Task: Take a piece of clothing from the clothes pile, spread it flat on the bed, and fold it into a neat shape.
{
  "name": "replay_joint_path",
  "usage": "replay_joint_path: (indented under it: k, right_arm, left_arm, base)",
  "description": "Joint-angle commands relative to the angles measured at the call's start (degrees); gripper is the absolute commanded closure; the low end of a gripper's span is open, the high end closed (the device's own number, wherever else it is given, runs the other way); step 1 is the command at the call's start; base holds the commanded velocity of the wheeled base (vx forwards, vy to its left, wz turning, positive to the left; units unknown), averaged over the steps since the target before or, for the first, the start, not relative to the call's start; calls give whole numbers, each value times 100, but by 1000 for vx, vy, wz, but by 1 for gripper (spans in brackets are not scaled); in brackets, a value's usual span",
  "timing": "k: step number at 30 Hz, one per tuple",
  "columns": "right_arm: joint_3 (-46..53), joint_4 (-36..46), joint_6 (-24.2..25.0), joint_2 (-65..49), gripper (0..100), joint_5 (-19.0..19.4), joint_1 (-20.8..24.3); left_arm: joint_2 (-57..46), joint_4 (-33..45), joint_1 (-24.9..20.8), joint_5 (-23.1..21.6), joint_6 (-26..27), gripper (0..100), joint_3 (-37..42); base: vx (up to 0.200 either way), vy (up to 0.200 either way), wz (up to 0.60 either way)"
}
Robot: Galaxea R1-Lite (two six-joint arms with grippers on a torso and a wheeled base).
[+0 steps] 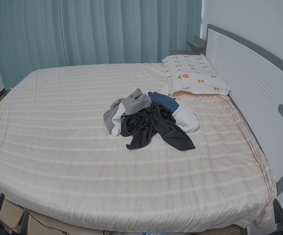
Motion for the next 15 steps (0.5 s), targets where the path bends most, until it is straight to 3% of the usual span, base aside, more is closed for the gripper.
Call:
replay_joint_path:
  k: [1, 4, 7, 10, 12, 15]
  right_arm:
    - [92, -7, -8, 0, 0, 13, 17]
    - [-57, -104, 45, 9, 0, 144, 26]
    - [-1270, 19, 449, 598, 0, 399, -53]
    - [-1419, 415, 247, 941, 0, 478, -62]
    - [-1340, 599, -70, 1424, 0, 733, -45]
    - [-1314, 529, 80, 2162, 0, 909, -9]
  left_arm:
    - [-40, 1, 0, 1, 12, 0, 101]
    - [-40, 1, 0, 1, 3, 0, 101]
    - [-40, 10, 0, 1, 3, 0, 101]
    - [-40, 1, 0, 1, 3, 0, 101]
    - [-40, 10, 0, 1, 12, 0, 101]
    - [-40, 1, 0, 1, 3, 0, 101]
  base:
    - [0, 0, 0]
    - [0, 0, 0]
    - [0, 0, 0]
    - [0, 0, 0]
    - [0, 0, 0]
    - [0, 0, 0]
